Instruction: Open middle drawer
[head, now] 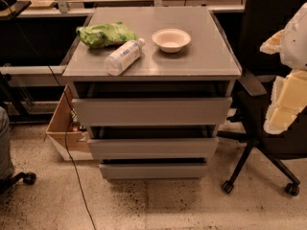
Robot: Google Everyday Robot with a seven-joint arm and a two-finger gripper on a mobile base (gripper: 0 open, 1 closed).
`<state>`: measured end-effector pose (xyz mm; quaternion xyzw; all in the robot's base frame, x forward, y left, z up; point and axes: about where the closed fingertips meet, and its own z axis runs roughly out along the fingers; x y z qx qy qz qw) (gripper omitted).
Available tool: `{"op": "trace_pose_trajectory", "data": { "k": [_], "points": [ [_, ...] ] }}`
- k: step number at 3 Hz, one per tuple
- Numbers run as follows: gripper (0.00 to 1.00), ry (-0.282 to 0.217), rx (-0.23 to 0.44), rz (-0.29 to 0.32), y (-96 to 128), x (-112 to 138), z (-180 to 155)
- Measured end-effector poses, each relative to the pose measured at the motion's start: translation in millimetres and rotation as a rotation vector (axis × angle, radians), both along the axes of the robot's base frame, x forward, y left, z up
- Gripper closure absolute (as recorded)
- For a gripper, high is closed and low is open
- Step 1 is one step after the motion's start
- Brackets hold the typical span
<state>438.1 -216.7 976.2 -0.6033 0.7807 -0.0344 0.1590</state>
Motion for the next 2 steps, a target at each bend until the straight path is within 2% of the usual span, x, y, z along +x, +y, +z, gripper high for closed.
{"op": "trace_pose_trajectory", "data": {
  "k": [1,2],
  "points": [
    [0.00,0.000,0.000,0.000,0.0,0.0,-0.1],
    [0.00,0.007,0.031,-0.009,-1.6,3.6,-34.0]
  ]
}}
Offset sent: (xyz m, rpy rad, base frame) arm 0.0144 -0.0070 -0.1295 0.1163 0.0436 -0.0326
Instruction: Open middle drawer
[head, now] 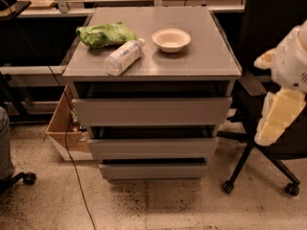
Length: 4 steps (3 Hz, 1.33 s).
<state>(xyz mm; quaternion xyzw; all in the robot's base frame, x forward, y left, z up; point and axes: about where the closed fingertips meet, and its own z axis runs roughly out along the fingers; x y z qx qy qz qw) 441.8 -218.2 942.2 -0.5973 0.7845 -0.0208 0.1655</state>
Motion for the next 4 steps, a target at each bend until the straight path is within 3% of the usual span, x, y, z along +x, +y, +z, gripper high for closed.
{"op": "trace_pose_trajectory", "data": {
  "k": [1,3,4],
  "points": [
    [0.00,0.039,0.090,0.010,3.9,9.4,-103.7],
    [0.00,0.086,0.203,0.041,27.9,26.2,-227.2],
    [0.00,0.112,0.226,0.027,37.6,28.7,-273.9]
  ]
}}
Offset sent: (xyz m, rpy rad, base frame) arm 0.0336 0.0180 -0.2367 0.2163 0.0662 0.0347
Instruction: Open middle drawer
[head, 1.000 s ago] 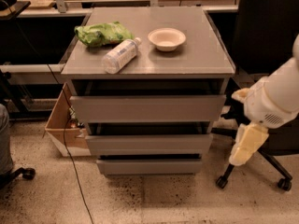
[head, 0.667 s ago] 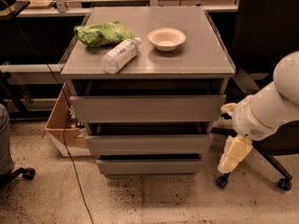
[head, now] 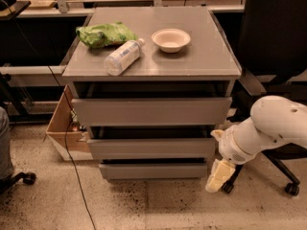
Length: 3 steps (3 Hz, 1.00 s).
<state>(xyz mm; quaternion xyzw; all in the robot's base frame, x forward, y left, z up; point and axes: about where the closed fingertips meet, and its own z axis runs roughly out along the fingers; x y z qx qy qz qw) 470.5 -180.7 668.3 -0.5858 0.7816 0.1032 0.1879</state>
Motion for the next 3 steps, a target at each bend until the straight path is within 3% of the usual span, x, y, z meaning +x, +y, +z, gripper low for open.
{"op": "trace_pose_trajectory", "data": {
  "k": [1,2,3],
  "points": [
    [0.00,0.000,0.000,0.000,0.1,0.0,-0.1],
    [0.00,0.023,0.022,-0.001,8.8,1.4,-29.2],
    [0.00,0.024,0.076,0.007,24.3,17.9,-81.4]
  ]
}}
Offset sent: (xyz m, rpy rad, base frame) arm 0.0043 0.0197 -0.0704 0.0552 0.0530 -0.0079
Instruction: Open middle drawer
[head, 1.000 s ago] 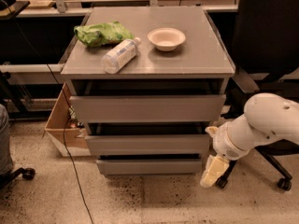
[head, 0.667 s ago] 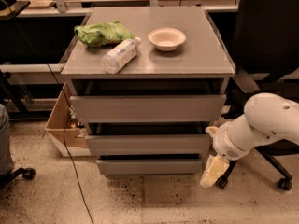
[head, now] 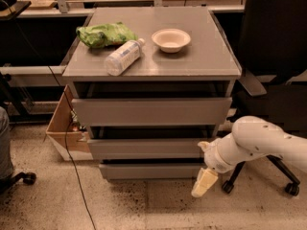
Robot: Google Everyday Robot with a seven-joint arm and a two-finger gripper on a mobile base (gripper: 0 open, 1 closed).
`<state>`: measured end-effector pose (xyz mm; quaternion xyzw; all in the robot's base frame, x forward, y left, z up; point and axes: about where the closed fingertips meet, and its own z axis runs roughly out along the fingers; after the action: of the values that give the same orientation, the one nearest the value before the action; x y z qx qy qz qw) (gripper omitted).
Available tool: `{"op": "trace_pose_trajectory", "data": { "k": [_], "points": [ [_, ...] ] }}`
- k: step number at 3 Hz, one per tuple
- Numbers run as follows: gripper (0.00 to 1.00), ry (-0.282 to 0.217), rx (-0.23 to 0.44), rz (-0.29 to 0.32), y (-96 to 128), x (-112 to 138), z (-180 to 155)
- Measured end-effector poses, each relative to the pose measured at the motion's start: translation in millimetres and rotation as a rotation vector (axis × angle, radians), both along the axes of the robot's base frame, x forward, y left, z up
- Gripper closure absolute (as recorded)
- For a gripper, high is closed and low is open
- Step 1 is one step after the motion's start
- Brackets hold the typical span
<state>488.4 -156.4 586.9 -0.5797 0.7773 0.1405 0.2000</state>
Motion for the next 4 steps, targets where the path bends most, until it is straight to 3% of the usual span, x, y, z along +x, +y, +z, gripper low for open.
{"op": "trace_pose_trajectory", "data": {
  "k": [2,4],
  "points": [
    [0.00,-0.023,0.059,0.008,22.9,40.5,-65.4],
    [0.00,-0.085,0.060,-0.018,33.2,103.6,-110.1]
  ]
}}
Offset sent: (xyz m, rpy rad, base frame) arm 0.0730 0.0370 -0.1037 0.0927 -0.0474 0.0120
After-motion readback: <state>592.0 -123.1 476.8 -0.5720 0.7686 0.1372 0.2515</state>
